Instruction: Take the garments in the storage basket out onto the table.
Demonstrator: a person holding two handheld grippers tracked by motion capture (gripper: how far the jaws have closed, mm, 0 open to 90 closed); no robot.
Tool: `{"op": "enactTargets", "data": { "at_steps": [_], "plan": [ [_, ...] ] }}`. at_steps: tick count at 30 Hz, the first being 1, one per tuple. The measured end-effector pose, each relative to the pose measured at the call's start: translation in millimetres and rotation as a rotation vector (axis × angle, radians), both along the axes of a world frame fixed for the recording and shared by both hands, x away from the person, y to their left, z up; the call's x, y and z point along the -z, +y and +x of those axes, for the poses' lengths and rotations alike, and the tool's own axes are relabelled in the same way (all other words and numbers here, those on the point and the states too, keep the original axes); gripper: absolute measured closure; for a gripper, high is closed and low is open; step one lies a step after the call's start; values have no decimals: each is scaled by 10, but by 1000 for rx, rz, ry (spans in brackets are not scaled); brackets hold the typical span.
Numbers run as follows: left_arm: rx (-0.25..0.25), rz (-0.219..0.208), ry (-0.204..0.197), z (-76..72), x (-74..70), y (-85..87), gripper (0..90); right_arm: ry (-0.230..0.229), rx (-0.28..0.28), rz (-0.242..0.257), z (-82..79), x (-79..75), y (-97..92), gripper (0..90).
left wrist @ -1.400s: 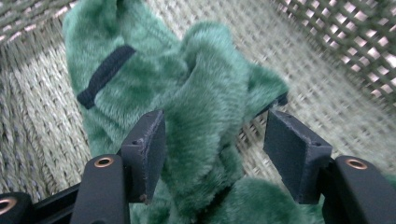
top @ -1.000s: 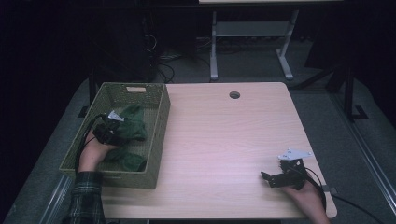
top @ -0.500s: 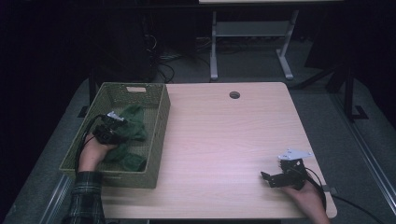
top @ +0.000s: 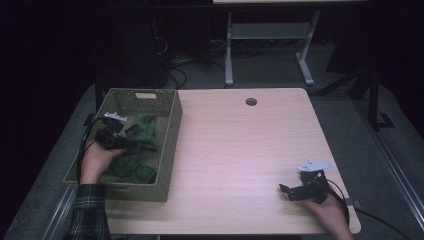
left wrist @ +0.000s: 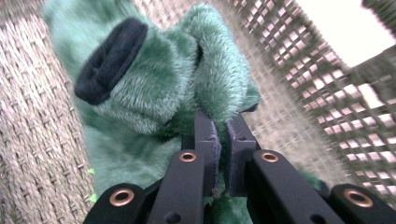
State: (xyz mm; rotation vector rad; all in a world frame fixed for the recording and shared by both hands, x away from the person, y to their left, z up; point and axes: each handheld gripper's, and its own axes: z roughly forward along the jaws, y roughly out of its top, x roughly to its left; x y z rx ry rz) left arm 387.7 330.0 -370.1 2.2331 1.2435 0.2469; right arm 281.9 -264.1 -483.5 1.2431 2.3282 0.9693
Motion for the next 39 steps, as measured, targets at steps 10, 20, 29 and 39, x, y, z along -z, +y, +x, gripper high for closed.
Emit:
{"op": "enactTargets", "data": {
  "at_steps": [10,20,29,39],
  "plan": [
    [3,-82,-45,-93,-235,-25,863,0,0,0,0,0,0,0],
    [15,-129,-74,-127,-452,-23,866,0,0,0,0,0,0,0],
    [33,-170,-95,-136,-800,40,867,0,0,0,0,0,0,0],
    [68,-193,-143,-174,-1188,40,867,0,-1,0,0,0,-1,0]
  ]
}}
